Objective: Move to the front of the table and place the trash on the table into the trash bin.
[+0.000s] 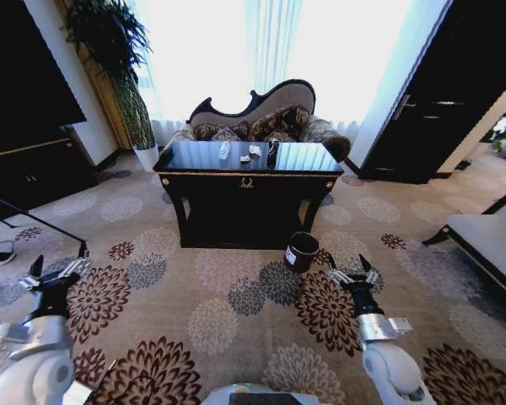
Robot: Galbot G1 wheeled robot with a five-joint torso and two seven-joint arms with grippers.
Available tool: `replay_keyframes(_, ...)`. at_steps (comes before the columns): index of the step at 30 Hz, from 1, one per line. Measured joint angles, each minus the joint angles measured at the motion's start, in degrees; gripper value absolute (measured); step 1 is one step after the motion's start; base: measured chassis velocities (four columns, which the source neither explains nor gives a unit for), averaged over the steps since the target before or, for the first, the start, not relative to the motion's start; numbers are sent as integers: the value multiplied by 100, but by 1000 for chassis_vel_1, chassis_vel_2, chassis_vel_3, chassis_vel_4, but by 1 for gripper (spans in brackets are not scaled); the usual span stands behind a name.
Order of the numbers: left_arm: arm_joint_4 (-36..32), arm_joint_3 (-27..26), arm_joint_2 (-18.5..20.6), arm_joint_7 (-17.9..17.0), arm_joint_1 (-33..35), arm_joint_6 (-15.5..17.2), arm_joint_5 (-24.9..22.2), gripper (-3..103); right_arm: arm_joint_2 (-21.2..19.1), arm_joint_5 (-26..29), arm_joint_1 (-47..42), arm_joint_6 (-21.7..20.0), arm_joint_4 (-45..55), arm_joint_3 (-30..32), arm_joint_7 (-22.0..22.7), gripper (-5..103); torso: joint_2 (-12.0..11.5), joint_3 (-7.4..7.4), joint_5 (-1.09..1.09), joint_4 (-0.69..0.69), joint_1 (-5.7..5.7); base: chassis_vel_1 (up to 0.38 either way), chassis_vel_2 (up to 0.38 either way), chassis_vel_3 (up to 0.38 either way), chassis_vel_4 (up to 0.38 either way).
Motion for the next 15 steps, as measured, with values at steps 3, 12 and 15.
replay_keyframes(3,-73,217,-140,8,23,-9,161,100,56,81,11,12,63,-18,6,100,0,0,0,0,0,-11,2,6,-17)
replay_keyframes(12,-196,88,-152,14,66,-57,146,100,108,299,125,-39,142,-53,111,100,1,-1,0,0,-2,-58,48,70,-69)
replay_keyframes(15,-220,-17,-127,14,76,-58,69,100,121,325,130,-39,197,-68,141,100,1,0,-1,0,-2,-168,175,184,-186)
